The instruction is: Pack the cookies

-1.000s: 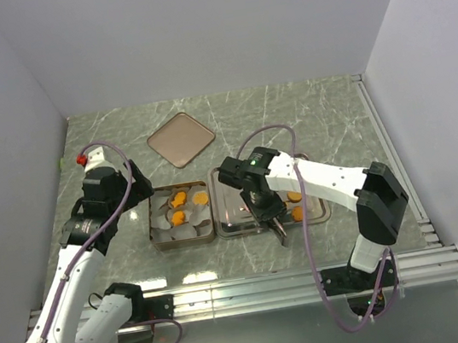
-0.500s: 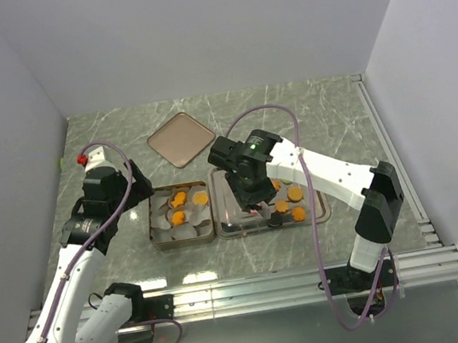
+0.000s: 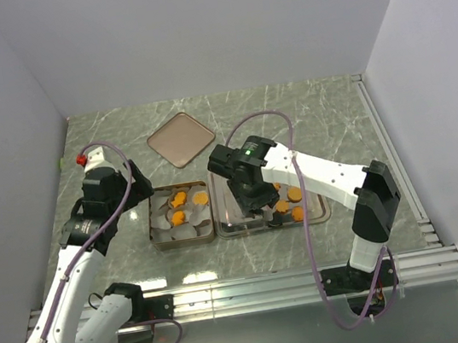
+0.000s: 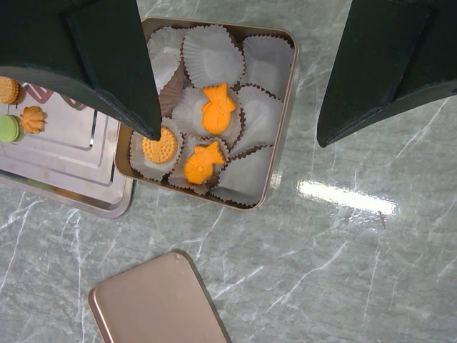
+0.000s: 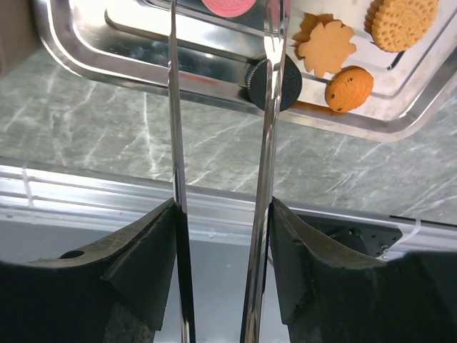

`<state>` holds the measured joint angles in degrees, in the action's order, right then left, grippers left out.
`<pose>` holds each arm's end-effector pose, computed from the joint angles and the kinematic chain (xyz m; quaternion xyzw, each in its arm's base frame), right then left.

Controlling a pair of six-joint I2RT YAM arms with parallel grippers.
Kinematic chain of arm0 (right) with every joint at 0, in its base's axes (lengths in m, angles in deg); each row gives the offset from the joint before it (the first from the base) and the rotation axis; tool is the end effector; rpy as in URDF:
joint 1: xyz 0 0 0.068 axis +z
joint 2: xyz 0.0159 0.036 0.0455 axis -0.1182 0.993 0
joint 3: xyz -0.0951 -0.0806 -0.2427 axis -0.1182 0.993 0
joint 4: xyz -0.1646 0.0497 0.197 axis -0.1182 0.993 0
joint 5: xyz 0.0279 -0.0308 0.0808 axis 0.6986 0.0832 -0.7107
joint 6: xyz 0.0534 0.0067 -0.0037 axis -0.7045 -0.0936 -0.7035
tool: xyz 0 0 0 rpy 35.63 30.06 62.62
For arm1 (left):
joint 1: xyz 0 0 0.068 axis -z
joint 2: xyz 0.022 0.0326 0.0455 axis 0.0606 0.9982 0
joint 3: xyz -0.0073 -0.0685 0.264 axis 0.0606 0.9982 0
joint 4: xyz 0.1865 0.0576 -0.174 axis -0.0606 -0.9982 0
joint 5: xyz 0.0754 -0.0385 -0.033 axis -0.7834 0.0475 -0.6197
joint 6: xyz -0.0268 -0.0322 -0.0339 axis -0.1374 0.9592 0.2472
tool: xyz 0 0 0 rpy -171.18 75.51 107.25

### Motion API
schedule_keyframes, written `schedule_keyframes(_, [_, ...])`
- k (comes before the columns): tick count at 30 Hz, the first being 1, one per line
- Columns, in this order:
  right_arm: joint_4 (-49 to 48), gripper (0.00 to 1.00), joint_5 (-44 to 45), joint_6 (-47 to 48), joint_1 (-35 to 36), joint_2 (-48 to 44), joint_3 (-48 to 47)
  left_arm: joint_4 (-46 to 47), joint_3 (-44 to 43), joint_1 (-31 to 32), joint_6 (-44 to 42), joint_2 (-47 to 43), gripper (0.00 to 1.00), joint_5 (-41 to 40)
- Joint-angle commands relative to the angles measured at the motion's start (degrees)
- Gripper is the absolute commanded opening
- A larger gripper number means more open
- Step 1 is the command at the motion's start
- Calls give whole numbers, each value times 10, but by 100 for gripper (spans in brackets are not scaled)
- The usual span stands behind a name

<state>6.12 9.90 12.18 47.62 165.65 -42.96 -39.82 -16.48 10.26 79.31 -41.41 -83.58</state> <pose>0.1925 0.2591 0.2921 -0.1760 0.9797 -0.0229 0.0934 0.1747 -0.0351 0.3114 -0.1827 0.8588 -0.0954 0.4690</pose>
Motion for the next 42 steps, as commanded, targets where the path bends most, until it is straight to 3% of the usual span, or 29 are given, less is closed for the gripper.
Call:
schedule_keyframes(1, [50,59,16,1,4,4,8,8,-3,2,8,-11,96,-9])
schedule_keyframes(15, [34,58,7,13,5,23,17,8,-3,2,10,-14,96,-11])
schedule_keyframes(23, [31,46,-4,6,4,7,35,8,-4,2,8,-9,97,-10])
schedule_keyframes(27, [31,45,-4,2,5,1,38,9,-3,2,7,-8,97,-7])
schedule_keyframes(33, [61,44,15,-12,4,12,-54,10,-2,2,6,-4,96,-3])
schedule_keyframes(42, [64,44,-42,-28,19,68,-270,13,-3,2,4,6,96,4])
